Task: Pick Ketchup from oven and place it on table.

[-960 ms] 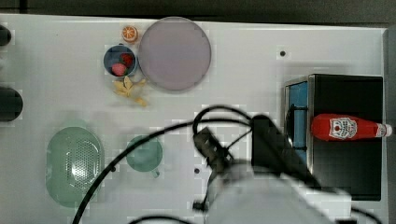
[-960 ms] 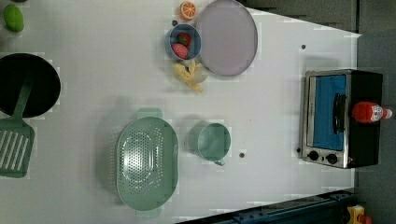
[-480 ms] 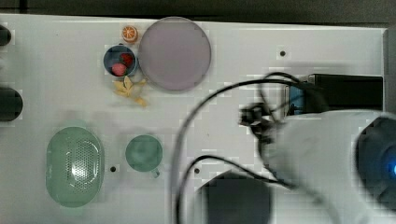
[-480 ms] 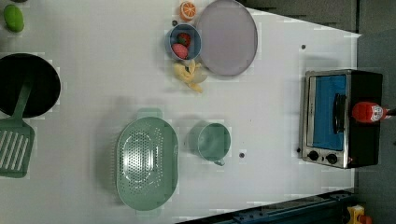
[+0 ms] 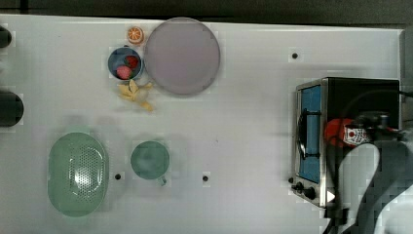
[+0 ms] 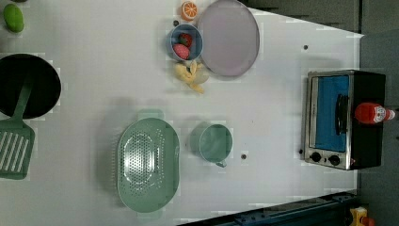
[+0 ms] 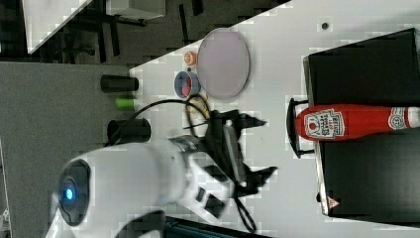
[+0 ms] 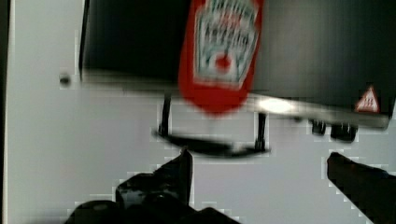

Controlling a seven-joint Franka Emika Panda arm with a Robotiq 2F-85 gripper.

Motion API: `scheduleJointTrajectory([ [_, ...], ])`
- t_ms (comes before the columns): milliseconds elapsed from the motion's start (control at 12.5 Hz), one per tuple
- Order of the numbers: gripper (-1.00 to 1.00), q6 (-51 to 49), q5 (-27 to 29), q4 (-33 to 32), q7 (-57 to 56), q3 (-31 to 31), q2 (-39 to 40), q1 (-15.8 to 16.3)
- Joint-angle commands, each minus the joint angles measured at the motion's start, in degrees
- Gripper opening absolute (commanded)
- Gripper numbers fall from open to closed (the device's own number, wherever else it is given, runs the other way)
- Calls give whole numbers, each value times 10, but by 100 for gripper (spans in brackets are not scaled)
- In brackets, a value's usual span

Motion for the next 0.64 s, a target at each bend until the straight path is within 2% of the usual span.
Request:
scheduleJointTrajectory([
  [80, 100, 44, 0, 34, 1, -20, 57, 8],
  [320, 100, 58, 70, 46, 2, -28, 127, -7],
  [640, 100, 95, 82, 44, 2, -28, 177, -12],
])
